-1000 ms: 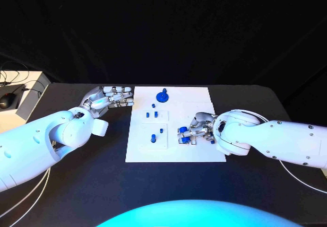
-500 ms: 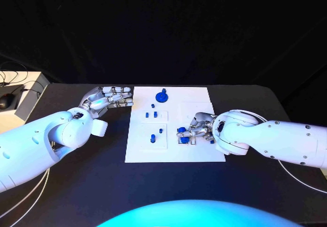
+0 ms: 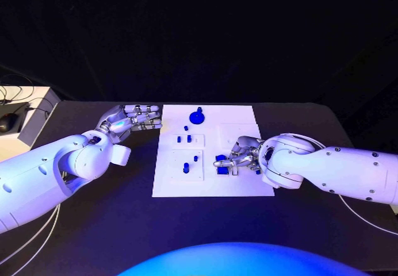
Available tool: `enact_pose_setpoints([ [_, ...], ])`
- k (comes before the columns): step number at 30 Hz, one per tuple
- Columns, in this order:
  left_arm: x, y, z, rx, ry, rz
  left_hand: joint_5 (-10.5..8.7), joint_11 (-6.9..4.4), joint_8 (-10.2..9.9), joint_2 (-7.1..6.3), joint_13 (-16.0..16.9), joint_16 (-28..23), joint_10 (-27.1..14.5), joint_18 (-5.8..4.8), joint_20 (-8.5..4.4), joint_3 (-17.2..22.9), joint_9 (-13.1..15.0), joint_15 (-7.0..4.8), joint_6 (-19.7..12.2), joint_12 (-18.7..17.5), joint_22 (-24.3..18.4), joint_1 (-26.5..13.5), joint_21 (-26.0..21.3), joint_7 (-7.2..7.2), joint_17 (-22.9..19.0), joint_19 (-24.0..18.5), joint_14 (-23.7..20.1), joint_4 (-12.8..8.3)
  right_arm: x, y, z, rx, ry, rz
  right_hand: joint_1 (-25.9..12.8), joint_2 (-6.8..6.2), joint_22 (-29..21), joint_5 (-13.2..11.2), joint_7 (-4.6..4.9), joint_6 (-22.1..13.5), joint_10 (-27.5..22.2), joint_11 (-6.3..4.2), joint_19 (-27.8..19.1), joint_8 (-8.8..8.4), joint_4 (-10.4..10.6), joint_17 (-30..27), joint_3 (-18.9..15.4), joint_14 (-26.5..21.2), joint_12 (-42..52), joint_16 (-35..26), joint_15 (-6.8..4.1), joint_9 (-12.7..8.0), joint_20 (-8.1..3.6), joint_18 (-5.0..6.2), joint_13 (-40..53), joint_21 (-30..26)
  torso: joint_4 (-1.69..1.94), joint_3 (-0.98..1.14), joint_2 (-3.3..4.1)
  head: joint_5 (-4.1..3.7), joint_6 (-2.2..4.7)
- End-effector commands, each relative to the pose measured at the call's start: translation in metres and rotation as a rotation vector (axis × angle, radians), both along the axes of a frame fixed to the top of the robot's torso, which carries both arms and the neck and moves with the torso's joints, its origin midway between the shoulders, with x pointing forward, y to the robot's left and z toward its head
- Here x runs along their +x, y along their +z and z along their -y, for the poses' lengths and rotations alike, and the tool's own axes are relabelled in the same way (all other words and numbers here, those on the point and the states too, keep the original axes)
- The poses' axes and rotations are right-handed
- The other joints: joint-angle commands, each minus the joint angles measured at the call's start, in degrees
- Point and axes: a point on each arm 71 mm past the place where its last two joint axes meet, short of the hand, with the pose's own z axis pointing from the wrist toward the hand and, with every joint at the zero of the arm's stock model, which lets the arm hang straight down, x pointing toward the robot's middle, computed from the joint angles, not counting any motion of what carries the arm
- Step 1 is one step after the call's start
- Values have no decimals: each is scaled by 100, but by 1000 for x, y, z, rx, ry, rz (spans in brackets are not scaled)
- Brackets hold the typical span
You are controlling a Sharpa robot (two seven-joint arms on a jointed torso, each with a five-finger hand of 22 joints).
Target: Assemble the parts on the task board
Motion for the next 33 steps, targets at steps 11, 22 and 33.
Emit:
enact_pose_setpoints([
  [11,0,0,2,-11,-8,3,-10,34,-3,-25,2,-17,-10,-14,26,-5,3,13,-7,-8,-5,-12,-18,40,3,-10,-40,18,-7,15,8,147,-15,80,494,624,766,257,16,4,-18,-15,359,70,-803,27,-344,19,11,-1,25,36,-2,-21,16,83,-6,5,-3,-7,17],
  [22,0,0,2,-12,-8,2,-8,32,-4,-23,2,-17,-5,-14,26,-5,3,12,-3,-9,-5,-11,-17,39,6,-10,-36,20,-12,17,14,139,44,44,1253,613,780,13,-29,86,50,-51,357,188,-1637,36,126,20,80,3,2,141,-18,-38,61,151,-1,3,-1,-33,25],
  [33,0,-1,2,-13,-10,1,-8,32,-4,-23,2,-17,-5,-14,26,-5,3,12,-3,-9,-5,-11,-17,39,6,-10,-36,20,-11,8,13,57,24,48,1560,646,785,-30,-106,183,107,-104,359,283,-1847,43,300,19,105,-2,-37,181,-49,-54,77,176,6,-3,-2,-30,14],
])
